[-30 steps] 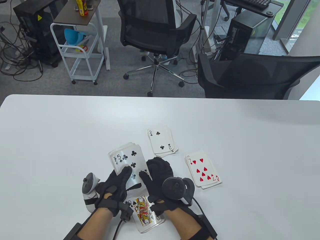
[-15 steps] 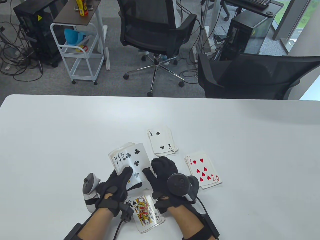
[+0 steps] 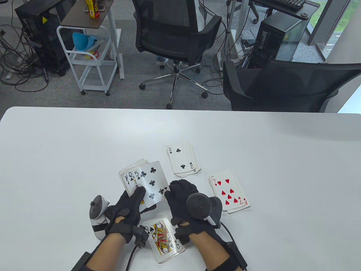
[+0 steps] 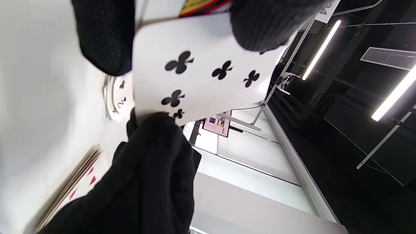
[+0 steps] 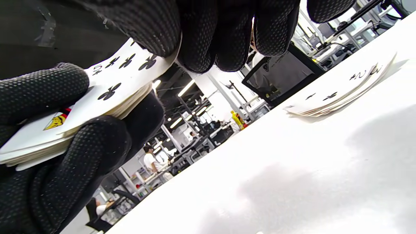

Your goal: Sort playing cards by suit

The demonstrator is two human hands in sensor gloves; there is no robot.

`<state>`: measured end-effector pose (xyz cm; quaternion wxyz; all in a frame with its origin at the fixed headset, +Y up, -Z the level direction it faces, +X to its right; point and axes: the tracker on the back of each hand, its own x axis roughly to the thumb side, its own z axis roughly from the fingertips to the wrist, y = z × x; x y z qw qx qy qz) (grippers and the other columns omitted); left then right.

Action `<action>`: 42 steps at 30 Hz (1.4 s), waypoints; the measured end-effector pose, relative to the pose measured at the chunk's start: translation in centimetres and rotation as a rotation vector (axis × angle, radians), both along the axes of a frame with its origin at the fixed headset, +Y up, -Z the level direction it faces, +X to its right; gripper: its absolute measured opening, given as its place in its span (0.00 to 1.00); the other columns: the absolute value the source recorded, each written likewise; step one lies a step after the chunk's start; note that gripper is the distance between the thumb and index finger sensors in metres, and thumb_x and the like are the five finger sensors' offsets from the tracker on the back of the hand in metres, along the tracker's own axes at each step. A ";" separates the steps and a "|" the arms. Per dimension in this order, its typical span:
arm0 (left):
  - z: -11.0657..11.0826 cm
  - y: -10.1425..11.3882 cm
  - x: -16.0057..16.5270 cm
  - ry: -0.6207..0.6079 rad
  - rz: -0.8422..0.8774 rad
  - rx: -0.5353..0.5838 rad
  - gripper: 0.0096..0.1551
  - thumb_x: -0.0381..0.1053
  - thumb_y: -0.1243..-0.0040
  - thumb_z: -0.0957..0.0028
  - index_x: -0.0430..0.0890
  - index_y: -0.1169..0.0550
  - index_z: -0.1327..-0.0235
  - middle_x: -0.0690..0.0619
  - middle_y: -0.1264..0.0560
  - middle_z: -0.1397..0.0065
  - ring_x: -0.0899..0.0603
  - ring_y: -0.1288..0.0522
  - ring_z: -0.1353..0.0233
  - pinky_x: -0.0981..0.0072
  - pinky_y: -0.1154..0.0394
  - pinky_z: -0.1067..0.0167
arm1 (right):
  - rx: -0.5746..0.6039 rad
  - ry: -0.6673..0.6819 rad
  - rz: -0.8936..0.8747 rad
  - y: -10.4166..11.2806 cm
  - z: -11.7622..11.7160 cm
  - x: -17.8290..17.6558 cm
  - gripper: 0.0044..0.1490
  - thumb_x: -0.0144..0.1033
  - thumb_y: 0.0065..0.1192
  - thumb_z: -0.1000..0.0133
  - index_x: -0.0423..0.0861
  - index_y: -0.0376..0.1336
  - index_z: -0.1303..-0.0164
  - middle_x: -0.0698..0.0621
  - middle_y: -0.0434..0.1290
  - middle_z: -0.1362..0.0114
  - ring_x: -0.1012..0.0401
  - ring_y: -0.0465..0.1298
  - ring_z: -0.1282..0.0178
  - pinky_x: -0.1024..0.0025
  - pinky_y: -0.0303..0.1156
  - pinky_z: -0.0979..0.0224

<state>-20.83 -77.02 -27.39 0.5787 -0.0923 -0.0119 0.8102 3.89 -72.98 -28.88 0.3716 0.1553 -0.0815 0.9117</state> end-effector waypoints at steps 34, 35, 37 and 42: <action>-0.2 0.9 0.3 -0.010 0.024 0.036 0.31 0.59 0.38 0.38 0.51 0.33 0.25 0.51 0.26 0.26 0.39 0.21 0.31 0.54 0.16 0.42 | -0.274 -0.465 0.785 -1.6 -13.8 0.3 0.26 0.40 0.71 0.40 0.36 0.69 0.40 0.35 0.59 0.20 0.34 0.48 0.18 0.25 0.40 0.26; -0.2 0.9 0.3 -0.010 0.023 0.038 0.31 0.59 0.38 0.38 0.51 0.33 0.25 0.51 0.26 0.26 0.39 0.21 0.31 0.54 0.16 0.42 | -0.247 -0.486 0.808 -1.8 -13.5 0.2 0.27 0.41 0.72 0.40 0.38 0.68 0.40 0.35 0.58 0.20 0.33 0.48 0.17 0.25 0.40 0.26; -0.2 0.9 0.2 -0.010 0.027 0.038 0.31 0.59 0.38 0.38 0.51 0.33 0.25 0.51 0.26 0.26 0.39 0.21 0.31 0.54 0.16 0.42 | -0.070 -0.486 0.809 -1.1 -12.2 -0.6 0.27 0.43 0.73 0.41 0.39 0.67 0.40 0.36 0.58 0.20 0.34 0.48 0.18 0.25 0.40 0.26; 0.0 0.8 0.3 -0.007 0.036 0.038 0.32 0.60 0.39 0.38 0.51 0.33 0.25 0.50 0.26 0.26 0.39 0.21 0.31 0.54 0.16 0.42 | 0.066 -0.363 0.592 3.4 -7.8 -1.9 0.26 0.45 0.67 0.39 0.40 0.67 0.39 0.36 0.58 0.19 0.34 0.48 0.17 0.25 0.41 0.26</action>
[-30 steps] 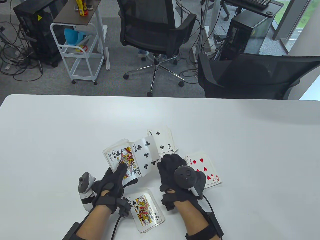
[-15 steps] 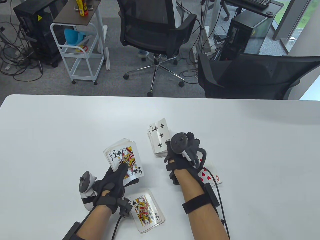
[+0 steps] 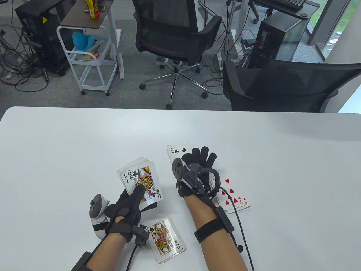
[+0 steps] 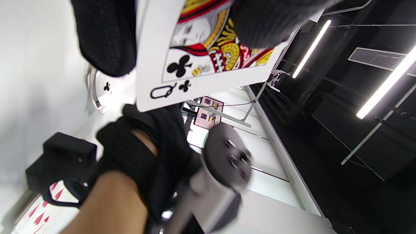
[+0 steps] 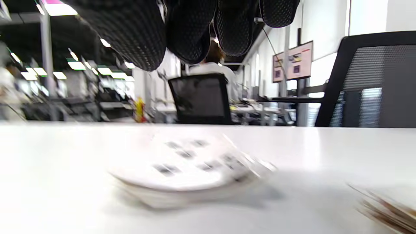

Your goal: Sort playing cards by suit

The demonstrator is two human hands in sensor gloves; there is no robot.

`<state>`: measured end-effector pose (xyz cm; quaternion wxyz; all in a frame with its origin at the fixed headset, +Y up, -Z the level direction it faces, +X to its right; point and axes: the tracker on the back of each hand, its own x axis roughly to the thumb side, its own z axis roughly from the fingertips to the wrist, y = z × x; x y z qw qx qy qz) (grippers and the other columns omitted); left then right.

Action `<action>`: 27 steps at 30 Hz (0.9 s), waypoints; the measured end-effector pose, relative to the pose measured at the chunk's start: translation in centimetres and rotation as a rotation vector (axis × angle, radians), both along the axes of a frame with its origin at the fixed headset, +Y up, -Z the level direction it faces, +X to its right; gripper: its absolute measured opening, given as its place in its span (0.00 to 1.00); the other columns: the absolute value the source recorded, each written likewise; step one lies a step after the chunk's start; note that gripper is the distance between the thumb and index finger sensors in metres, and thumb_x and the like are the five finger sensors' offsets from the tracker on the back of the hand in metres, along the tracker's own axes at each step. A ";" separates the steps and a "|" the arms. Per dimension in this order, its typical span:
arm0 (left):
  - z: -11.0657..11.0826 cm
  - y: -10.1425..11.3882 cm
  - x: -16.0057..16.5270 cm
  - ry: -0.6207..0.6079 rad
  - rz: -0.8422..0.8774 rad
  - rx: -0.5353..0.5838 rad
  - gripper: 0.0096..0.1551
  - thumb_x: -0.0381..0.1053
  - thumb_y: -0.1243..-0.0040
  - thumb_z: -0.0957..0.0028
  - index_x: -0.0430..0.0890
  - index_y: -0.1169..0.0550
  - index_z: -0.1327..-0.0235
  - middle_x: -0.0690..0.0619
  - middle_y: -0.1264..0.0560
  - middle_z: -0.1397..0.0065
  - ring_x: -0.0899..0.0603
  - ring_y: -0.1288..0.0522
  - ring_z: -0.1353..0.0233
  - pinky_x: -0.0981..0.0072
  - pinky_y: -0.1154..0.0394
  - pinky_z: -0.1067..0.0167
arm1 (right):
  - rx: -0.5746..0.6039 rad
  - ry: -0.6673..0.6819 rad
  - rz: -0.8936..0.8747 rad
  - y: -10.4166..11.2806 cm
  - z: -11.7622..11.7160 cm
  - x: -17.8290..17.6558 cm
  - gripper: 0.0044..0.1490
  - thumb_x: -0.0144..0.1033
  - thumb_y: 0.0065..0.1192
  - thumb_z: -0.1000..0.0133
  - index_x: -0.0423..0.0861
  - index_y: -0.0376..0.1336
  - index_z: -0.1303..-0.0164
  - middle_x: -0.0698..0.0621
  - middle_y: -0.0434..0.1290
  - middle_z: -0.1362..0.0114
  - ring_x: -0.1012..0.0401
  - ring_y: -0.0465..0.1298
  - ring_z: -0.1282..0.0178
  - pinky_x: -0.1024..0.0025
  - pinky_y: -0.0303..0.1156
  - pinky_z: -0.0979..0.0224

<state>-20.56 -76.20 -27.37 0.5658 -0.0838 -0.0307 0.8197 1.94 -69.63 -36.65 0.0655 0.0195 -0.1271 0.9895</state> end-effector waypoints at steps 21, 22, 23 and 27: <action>-0.1 -0.2 -0.3 -0.022 -0.064 0.006 0.30 0.56 0.35 0.39 0.52 0.32 0.26 0.51 0.25 0.27 0.40 0.20 0.32 0.55 0.15 0.42 | -0.070 0.404 -0.442 -2.5 10.0 -0.8 0.37 0.56 0.63 0.39 0.37 0.64 0.35 0.34 0.58 0.20 0.33 0.49 0.18 0.26 0.43 0.26; -0.1 -0.2 -0.3 -0.026 -0.059 0.005 0.30 0.56 0.35 0.39 0.51 0.31 0.26 0.51 0.24 0.27 0.40 0.19 0.32 0.55 0.15 0.43 | -0.047 0.384 -0.435 -2.4 10.1 -0.7 0.38 0.57 0.64 0.40 0.38 0.63 0.34 0.34 0.58 0.20 0.33 0.49 0.18 0.26 0.43 0.26; -0.2 -0.2 -0.3 -0.028 -0.063 0.011 0.30 0.56 0.34 0.39 0.51 0.31 0.26 0.51 0.24 0.28 0.41 0.19 0.33 0.55 0.15 0.44 | -0.011 0.369 -0.426 -2.1 10.2 -0.4 0.40 0.58 0.64 0.40 0.38 0.61 0.33 0.34 0.58 0.20 0.33 0.50 0.19 0.26 0.44 0.26; -0.1 -0.2 0.1 -0.034 -0.060 0.030 0.30 0.57 0.33 0.39 0.52 0.30 0.27 0.52 0.23 0.29 0.41 0.17 0.35 0.56 0.14 0.45 | -0.036 0.393 -0.506 -2.0 10.1 -0.1 0.37 0.56 0.66 0.40 0.39 0.61 0.35 0.35 0.59 0.21 0.33 0.51 0.19 0.27 0.46 0.26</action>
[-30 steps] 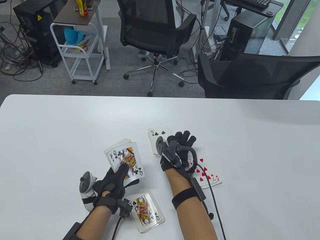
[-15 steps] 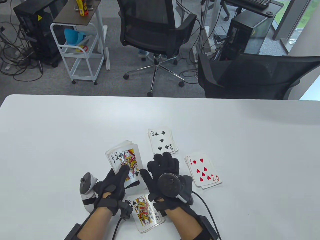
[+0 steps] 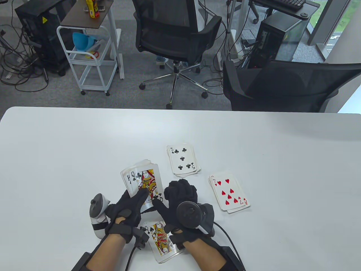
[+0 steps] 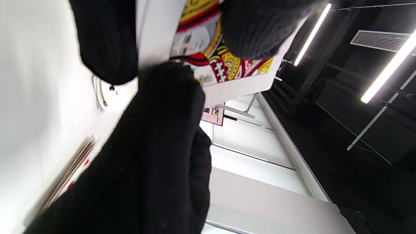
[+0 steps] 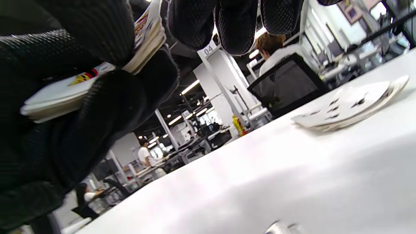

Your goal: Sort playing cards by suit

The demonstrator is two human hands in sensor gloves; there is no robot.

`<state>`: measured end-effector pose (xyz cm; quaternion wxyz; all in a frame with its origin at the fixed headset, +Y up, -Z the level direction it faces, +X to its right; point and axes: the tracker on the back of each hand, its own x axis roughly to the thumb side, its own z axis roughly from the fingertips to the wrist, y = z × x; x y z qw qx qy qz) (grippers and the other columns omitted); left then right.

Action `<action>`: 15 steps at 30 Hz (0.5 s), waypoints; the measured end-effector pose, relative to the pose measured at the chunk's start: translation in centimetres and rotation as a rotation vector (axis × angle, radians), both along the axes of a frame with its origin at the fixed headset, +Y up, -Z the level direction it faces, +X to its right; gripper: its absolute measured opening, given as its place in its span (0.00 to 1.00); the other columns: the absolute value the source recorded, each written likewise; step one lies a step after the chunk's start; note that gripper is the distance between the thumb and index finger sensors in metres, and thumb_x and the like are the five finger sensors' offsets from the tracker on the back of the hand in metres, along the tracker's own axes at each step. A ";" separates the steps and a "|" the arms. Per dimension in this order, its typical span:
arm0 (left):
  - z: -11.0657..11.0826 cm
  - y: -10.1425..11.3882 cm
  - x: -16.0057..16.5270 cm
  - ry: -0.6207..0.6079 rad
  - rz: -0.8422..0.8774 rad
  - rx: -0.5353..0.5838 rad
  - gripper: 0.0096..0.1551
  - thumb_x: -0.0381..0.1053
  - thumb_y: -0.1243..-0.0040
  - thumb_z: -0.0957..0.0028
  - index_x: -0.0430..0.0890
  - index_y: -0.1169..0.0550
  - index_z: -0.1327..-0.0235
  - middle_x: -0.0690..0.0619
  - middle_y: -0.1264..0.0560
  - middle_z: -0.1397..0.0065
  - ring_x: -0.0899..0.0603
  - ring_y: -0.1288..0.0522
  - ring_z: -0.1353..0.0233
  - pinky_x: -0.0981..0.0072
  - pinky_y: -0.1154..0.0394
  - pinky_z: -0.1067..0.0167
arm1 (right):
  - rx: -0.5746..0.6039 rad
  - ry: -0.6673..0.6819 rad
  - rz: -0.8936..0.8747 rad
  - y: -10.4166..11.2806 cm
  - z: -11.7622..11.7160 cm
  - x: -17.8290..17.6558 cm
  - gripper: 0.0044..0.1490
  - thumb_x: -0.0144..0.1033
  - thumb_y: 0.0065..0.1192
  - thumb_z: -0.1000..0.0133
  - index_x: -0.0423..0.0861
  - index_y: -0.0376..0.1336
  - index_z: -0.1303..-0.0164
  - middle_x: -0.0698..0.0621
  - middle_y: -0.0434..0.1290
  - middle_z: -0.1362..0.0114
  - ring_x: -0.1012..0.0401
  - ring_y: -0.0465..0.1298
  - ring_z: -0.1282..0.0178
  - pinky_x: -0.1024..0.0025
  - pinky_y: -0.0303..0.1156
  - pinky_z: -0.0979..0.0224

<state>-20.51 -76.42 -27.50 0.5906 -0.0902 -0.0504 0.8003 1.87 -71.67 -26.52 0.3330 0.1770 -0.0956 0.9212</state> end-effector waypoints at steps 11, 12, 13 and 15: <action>0.0 -0.1 -0.1 -0.001 0.038 0.040 0.31 0.62 0.33 0.41 0.51 0.28 0.29 0.52 0.21 0.31 0.41 0.16 0.37 0.57 0.13 0.47 | 0.140 0.008 -0.123 0.5 0.6 0.1 0.25 0.44 0.63 0.40 0.35 0.67 0.47 0.38 0.66 0.25 0.36 0.59 0.20 0.29 0.52 0.25; 0.0 -0.1 -0.1 -0.003 0.039 0.039 0.31 0.62 0.34 0.41 0.51 0.28 0.29 0.52 0.22 0.31 0.41 0.16 0.36 0.56 0.14 0.47 | 0.146 0.008 -0.126 0.5 0.5 0.2 0.25 0.43 0.62 0.40 0.35 0.68 0.47 0.38 0.67 0.26 0.36 0.60 0.21 0.29 0.52 0.25; 0.0 -0.1 -0.1 -0.004 0.039 0.039 0.31 0.62 0.34 0.41 0.51 0.28 0.29 0.52 0.21 0.31 0.41 0.17 0.36 0.56 0.14 0.46 | 0.145 0.013 -0.127 0.5 0.5 0.3 0.24 0.43 0.61 0.39 0.35 0.69 0.47 0.39 0.68 0.26 0.37 0.60 0.20 0.29 0.52 0.25; 0.0 -0.1 0.0 -0.013 0.049 0.034 0.31 0.62 0.34 0.40 0.51 0.28 0.28 0.52 0.22 0.30 0.41 0.17 0.36 0.56 0.14 0.46 | 0.173 0.013 -0.155 0.5 0.5 0.6 0.24 0.42 0.60 0.39 0.35 0.70 0.49 0.39 0.69 0.26 0.37 0.61 0.21 0.29 0.52 0.25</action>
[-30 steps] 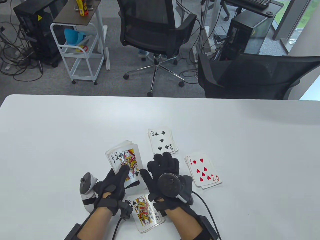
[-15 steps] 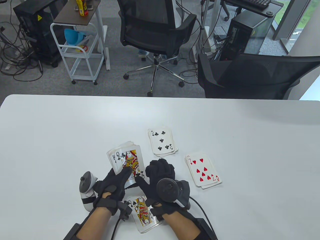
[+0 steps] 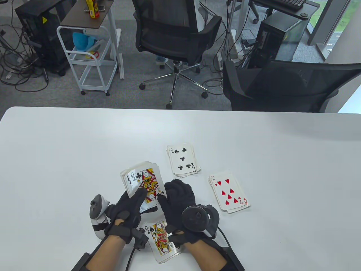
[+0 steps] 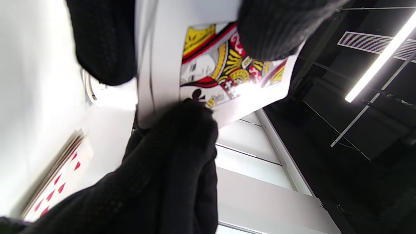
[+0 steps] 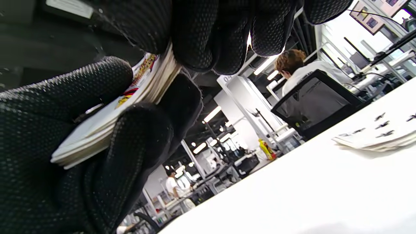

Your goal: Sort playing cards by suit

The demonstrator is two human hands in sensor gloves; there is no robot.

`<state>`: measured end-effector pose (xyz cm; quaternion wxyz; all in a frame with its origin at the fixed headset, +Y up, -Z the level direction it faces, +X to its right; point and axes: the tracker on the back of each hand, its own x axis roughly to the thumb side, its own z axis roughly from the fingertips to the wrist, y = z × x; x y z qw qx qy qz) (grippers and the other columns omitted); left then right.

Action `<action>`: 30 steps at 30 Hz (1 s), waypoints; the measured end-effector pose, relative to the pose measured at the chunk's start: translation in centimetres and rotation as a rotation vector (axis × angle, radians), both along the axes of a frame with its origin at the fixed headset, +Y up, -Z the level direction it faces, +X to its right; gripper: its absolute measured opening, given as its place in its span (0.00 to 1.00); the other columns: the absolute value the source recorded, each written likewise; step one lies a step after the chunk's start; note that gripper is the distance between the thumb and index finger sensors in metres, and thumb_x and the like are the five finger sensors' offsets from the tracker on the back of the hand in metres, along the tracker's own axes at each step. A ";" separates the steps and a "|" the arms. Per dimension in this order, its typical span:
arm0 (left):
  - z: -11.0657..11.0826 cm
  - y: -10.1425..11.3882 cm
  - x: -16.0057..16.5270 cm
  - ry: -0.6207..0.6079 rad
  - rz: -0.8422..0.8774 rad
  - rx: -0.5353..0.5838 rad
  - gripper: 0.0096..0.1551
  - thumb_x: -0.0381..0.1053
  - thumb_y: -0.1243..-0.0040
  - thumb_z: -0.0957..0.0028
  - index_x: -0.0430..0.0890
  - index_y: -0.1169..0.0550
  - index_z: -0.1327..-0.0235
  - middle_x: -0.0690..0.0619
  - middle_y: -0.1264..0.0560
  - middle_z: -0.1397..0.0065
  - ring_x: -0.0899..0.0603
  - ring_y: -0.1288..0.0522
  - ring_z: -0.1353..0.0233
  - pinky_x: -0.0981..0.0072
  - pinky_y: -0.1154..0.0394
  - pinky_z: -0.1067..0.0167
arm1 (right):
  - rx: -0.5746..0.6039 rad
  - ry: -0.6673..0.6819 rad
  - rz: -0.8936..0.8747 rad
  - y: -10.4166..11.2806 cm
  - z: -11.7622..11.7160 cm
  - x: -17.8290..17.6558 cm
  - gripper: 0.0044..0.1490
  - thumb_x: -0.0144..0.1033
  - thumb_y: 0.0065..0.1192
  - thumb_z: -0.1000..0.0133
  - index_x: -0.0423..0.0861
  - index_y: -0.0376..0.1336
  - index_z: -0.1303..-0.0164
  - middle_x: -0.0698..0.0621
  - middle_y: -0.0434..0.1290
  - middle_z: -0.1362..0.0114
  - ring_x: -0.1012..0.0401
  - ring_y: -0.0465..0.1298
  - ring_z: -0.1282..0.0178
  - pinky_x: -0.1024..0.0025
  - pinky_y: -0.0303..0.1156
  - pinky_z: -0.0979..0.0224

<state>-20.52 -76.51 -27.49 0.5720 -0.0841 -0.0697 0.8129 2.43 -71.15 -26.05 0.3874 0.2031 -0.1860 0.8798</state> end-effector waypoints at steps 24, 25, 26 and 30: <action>0.1 -0.4 -0.3 0.039 0.063 -0.067 0.31 0.60 0.35 0.39 0.52 0.31 0.27 0.51 0.24 0.28 0.40 0.19 0.32 0.55 0.15 0.43 | -0.109 -0.038 0.067 -0.1 -0.9 1.2 0.28 0.44 0.69 0.40 0.37 0.67 0.40 0.38 0.66 0.25 0.35 0.60 0.21 0.29 0.52 0.25; 0.1 -0.4 -0.3 0.040 0.062 -0.068 0.31 0.60 0.35 0.39 0.52 0.31 0.27 0.52 0.24 0.28 0.40 0.19 0.32 0.55 0.15 0.43 | -0.114 -0.034 0.055 -0.2 -1.0 1.2 0.29 0.45 0.69 0.40 0.37 0.67 0.39 0.38 0.66 0.25 0.35 0.60 0.21 0.28 0.52 0.25; 0.0 -0.3 -0.4 0.033 0.054 -0.070 0.31 0.60 0.35 0.39 0.52 0.30 0.27 0.51 0.24 0.28 0.40 0.19 0.33 0.55 0.15 0.43 | -0.123 -0.024 0.051 -0.3 -1.0 1.1 0.32 0.47 0.70 0.41 0.37 0.67 0.38 0.37 0.65 0.24 0.35 0.60 0.21 0.28 0.52 0.26; 0.0 -0.4 -0.3 0.026 0.038 -0.075 0.31 0.60 0.35 0.39 0.52 0.31 0.27 0.51 0.24 0.28 0.40 0.19 0.32 0.54 0.15 0.43 | -0.118 -0.022 0.058 -0.3 -1.1 1.0 0.26 0.43 0.69 0.40 0.38 0.69 0.41 0.38 0.67 0.25 0.36 0.61 0.21 0.28 0.52 0.25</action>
